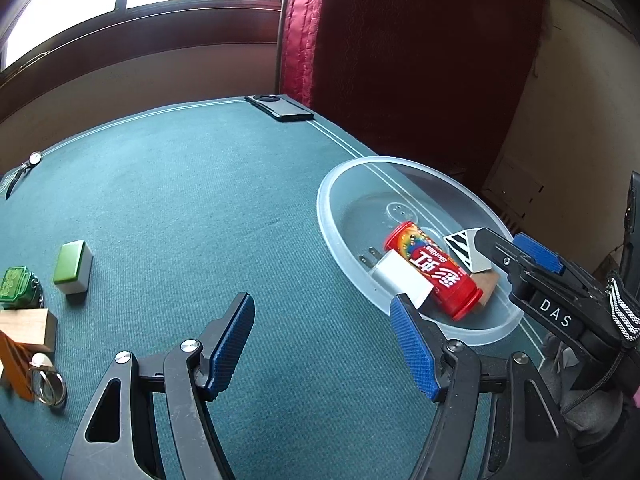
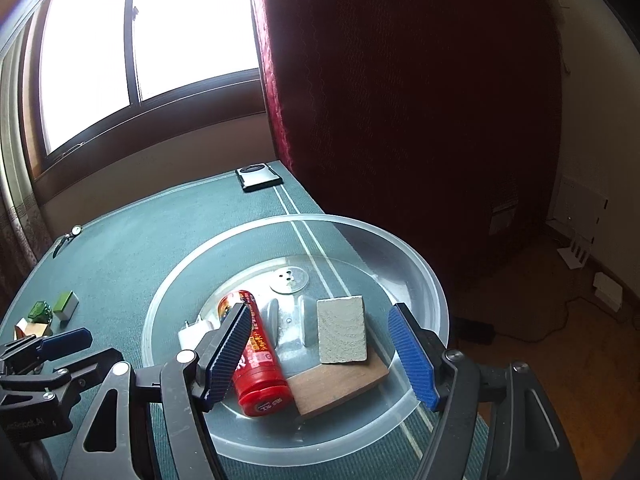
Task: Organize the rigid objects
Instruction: 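Open both tools to release the charger and sponge block in the bowl, then move the left tool to the orange wooden tag and close on it, then lift the orange tag with the left tool while the right tool grasps the metal key ring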
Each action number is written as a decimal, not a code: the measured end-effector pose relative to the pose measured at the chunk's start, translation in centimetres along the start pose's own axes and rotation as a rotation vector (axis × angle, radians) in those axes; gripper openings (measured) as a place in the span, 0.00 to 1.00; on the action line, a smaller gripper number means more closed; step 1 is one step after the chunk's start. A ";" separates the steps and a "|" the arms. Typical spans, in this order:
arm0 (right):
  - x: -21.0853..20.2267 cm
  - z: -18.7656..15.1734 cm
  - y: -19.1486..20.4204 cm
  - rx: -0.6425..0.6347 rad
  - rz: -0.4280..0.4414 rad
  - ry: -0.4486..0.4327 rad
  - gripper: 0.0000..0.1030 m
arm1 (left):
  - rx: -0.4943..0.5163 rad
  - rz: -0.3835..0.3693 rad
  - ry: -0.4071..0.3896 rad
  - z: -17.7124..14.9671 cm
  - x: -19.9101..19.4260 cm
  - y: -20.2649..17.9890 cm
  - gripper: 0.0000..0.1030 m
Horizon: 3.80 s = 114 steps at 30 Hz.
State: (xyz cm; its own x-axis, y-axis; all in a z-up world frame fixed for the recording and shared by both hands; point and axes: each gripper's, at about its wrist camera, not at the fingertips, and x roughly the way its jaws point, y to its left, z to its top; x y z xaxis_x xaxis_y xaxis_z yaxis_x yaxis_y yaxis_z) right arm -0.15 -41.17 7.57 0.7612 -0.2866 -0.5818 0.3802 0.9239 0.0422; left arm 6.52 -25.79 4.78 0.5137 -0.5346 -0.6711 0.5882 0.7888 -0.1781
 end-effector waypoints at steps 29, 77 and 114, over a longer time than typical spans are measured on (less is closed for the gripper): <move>-1.7 -3.6 8.9 -0.202 0.182 0.106 0.80 | -0.228 0.248 -0.092 -4.0 -8.5 14.6 0.69; -1.4 -5.2 19.6 -0.298 0.413 0.262 0.84 | -0.275 0.245 -0.024 -6.2 -7.9 19.8 0.32; 0.9 -6.1 29.8 -0.473 0.510 0.310 0.36 | -0.300 0.296 -0.089 -10.3 -14.0 19.7 0.31</move>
State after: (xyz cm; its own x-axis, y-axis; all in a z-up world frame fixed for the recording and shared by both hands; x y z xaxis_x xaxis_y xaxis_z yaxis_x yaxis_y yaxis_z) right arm 8.68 -12.30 3.35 0.5730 0.2251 -0.7880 -0.2979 0.9530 0.0556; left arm 4.54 0.34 3.25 0.6923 -0.2860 -0.6626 0.2067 0.9582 -0.1976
